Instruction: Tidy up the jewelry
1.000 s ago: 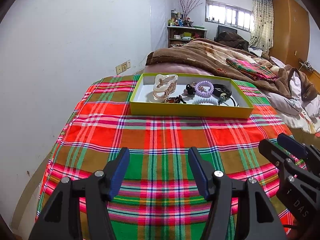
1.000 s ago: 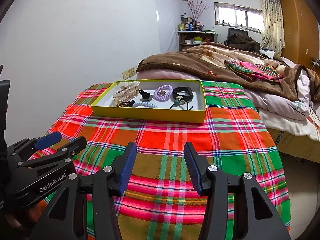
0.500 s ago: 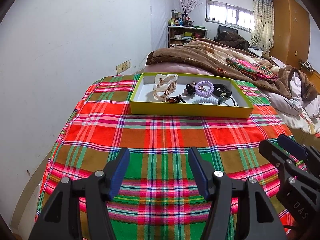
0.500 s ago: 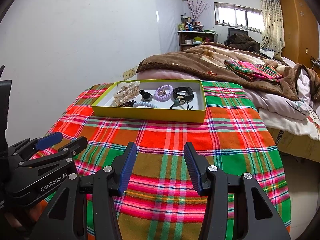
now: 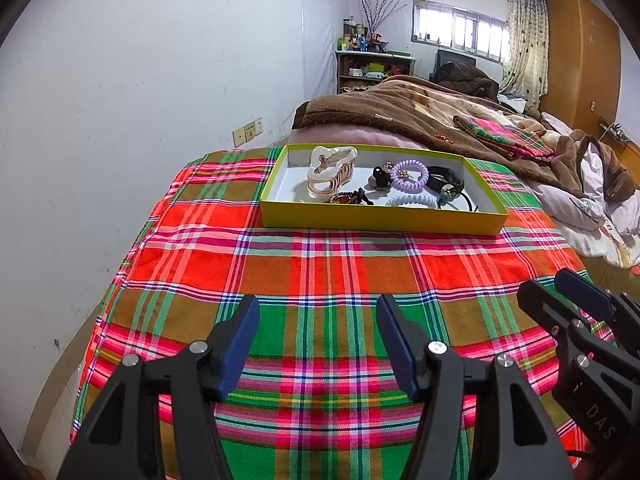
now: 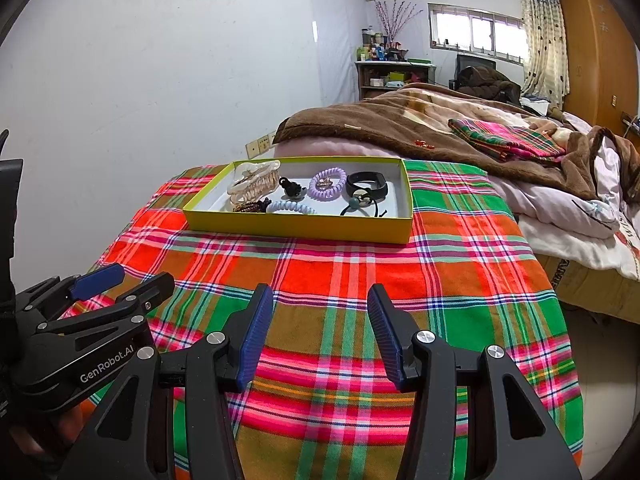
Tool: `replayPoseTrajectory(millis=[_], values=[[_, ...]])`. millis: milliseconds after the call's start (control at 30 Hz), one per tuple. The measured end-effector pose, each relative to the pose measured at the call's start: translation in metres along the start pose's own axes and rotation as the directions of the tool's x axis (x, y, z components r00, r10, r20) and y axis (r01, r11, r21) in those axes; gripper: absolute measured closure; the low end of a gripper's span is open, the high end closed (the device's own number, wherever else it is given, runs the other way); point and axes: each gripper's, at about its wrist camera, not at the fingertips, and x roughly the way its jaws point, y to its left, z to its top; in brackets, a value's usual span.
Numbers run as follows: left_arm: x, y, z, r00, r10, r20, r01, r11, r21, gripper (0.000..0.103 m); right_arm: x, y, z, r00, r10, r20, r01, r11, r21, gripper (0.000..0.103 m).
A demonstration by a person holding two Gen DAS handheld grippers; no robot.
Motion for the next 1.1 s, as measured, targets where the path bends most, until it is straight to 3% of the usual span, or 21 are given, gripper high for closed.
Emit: replayPoseTrajectory(millis=[1100], values=[[0.0037,0.0033,-0.0012,1.0,0.003,-0.017,-0.003,1.0,-0.026,0.04,0.0005,0.0005,-0.0007,1.0,0.002,0.0,-0.002,1.0,-0.001,0.053]])
